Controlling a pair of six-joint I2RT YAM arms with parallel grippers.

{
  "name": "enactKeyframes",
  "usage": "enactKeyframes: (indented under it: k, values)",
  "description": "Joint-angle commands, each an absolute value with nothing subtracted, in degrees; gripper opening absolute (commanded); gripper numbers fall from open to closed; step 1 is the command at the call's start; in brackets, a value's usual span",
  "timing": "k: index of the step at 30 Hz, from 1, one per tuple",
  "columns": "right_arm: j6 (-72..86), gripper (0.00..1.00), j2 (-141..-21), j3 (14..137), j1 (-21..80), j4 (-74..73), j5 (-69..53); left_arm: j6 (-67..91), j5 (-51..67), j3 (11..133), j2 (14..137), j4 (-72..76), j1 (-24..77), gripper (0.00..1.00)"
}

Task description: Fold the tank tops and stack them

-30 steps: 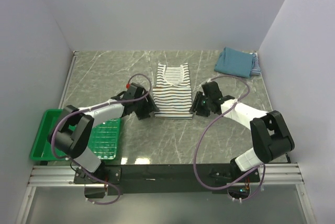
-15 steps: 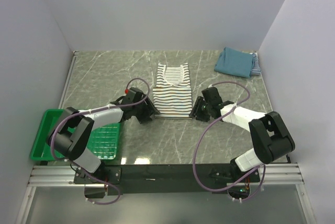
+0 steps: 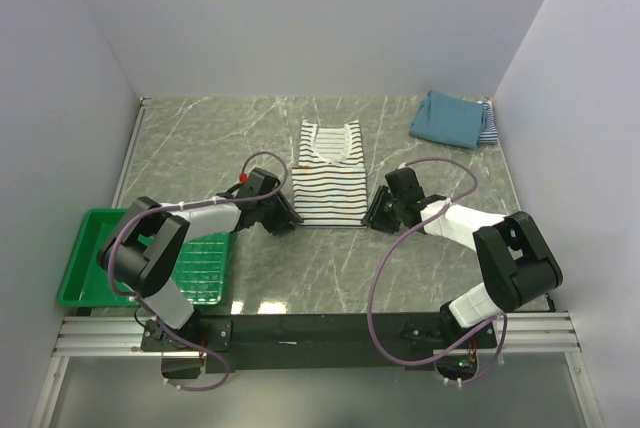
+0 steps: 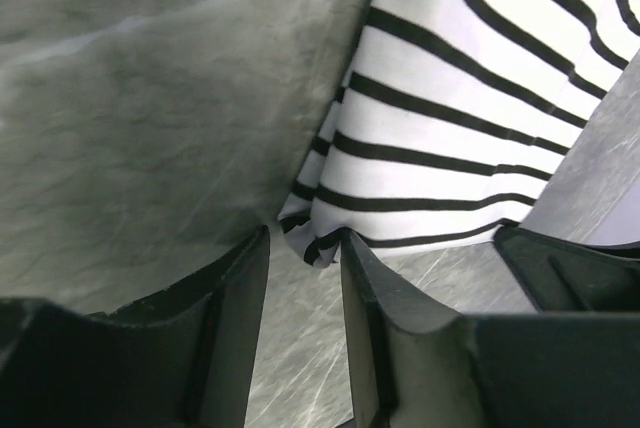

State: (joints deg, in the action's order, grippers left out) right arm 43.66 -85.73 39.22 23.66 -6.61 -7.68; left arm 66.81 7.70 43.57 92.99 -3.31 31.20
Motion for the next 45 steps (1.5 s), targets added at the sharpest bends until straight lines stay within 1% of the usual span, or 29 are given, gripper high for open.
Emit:
enactKeyframes:
  k: [1, 6, 10, 12, 14, 17, 18, 19, 20, 23, 25, 29, 31, 32, 34, 35, 36, 37, 38, 40, 42, 44, 45]
  values:
    - [44.03, 0.41, -86.48, 37.80, 24.43, -5.62, -7.03, 66.36, 4.40, 44.74, 96.06, -5.54, 32.34, 0.41]
    - [43.77, 0.36, -87.80, 36.48, 25.22, -5.89, -6.15, 66.36, 2.29, 44.30, 97.03, -6.50, 33.83, 0.39]
    - [43.86, 0.30, -88.33, 35.34, 25.22, -5.54, -5.54, 66.80, 1.32, 43.07, 97.03, -7.12, 34.37, 0.33]
    - [43.77, 0.25, -88.33, 35.16, 25.23, -5.54, -5.27, 66.54, 0.88, 42.54, 96.94, -7.29, 34.45, 0.31]
    - [43.77, 0.21, -88.07, 34.81, 25.22, -5.54, -5.10, 66.36, 0.44, 42.28, 96.86, -7.56, 34.45, 0.25]
    - [43.77, 0.15, -87.63, 34.54, 25.31, -5.62, -5.27, 65.39, 0.70, 42.10, 96.59, -7.21, 34.45, 0.13]
    - [43.51, 0.12, -87.45, 34.54, 25.31, -5.54, -5.36, 64.87, 0.88, 42.10, 96.33, -6.86, 34.63, 0.06]
    - [43.42, 0.10, -87.28, 34.45, 25.31, -5.62, -5.54, 64.43, 1.14, 42.19, 96.07, -7.03, 34.72, 0.02]
    - [43.24, 0.05, -86.75, 34.37, 25.40, -5.71, -5.62, 63.81, 0.97, 42.27, 95.80, -7.38, 34.80, 0.01]
    - [42.45, 0.00, -85.00, 34.02, 26.45, -6.94, -5.45, 63.20, 0.44, 41.66, 93.78, -8.08, 36.29, 0.01]
    - [42.63, 0.00, -83.68, 33.14, 27.67, -7.47, -5.36, 63.46, 0.44, 40.87, 91.76, -9.05, 36.91, 0.01]
    - [44.38, 0.00, -77.02, 29.72, 32.24, -8.79, -5.01, 65.30, 0.27, 36.49, 86.06, -10.63, 40.16, 0.00]
    - [46.49, 0.00, -73.93, 27.00, 34.88, -9.40, -5.10, 67.14, 0.09, 34.81, 81.67, -12.29, 43.41, 0.01]
    - [48.15, 0.00, -70.52, 26.20, 37.50, -9.84, -5.10, 68.89, 0.26, 33.41, 80.00, -13.26, 44.72, 0.01]
    - [50.17, 0.00, -66.47, 24.53, 40.50, -12.29, -4.66, 70.92, 0.18, 32.26, 74.03, -15.46, 49.20, 0.01]
    - [51.32, 0.00, -61.92, 24.26, 42.26, -13.61, -3.88, 73.36, 0.18, 31.91, 71.74, -18.51, 50.87, 0.01]
    - [53.33, 0.00, -59.53, 24.26, 45.41, -16.23, -3.26, 74.69, -2.00, 31.99, 67.19, -20.37, 54.46, 0.01]
    - [54.31, 0.00, -55.33, 24.69, 46.83, -17.74, -2.56, 76.01, -3.94, 32.17, 64.97, -22.13, 55.88, 0.01]
    - [55.88, 0.00, -53.46, 25.13, 47.63, -20.45, -1.50, 78.03, -4.30, 32.34, 63.12, -25.19, 57.38, 0.01]
    - [56.51, 0.00, -49.94, 27.33, 48.60, -22.40, -1.23, 79.36, -4.48, 32.34, 58.37, -27.06, 57.30, 0.01]
    - [56.16, 0.00, -48.96, 29.43, 48.60, -24.60, -0.18, 79.54, -6.14, 33.92, 56.09, -28.47, 57.04, 0.01]
    - [54.85, 0.00, -50.09, 33.38, 48.52, -25.92, -0.18, 78.15, -7.81, 37.16, 56.25, -29.70, 55.21, 0.00]
    - [54.15, 0.00, -50.97, 36.44, 48.25, -26.36, 1.91, 77.26, -7.65, 38.22, 57.21, -29.88, 54.15, 0.01]
